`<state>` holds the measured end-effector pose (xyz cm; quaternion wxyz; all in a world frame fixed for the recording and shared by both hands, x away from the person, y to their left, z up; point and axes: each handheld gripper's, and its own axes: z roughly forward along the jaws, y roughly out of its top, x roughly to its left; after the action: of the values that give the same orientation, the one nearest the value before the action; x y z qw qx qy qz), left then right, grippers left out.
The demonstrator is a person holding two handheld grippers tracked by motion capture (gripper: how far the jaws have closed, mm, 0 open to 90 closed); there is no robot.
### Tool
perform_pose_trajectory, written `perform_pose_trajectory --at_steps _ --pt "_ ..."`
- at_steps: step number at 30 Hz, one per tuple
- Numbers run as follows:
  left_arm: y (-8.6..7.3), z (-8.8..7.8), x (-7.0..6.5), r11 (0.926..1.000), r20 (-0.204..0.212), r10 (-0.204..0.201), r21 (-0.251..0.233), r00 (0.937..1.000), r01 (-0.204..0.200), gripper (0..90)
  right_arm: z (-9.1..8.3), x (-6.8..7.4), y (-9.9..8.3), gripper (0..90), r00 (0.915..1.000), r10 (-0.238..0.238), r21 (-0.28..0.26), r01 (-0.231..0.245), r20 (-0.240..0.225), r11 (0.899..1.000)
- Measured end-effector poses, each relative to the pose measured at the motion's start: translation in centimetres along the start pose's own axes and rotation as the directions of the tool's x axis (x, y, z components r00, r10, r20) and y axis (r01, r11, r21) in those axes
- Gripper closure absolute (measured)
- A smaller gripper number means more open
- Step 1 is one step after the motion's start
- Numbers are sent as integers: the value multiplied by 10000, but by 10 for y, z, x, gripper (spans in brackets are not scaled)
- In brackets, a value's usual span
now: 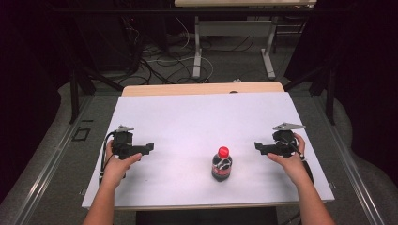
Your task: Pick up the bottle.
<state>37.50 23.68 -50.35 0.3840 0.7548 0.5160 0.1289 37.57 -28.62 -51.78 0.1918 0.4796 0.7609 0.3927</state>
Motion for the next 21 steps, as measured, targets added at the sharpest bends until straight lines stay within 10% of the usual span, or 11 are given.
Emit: perform_pose_trajectory --at_steps 11,21 --pt "20 -43 -46 9918 546 947 -917 9940 -895 11 -50 52 26 143 9773 -1461 -644 1377 -1534 9884" --pt "25 -54 -75 9851 926 1280 -1269 9874 -1158 11 -55 90 30 145 9403 -2212 -985 2022 -2587 9744"
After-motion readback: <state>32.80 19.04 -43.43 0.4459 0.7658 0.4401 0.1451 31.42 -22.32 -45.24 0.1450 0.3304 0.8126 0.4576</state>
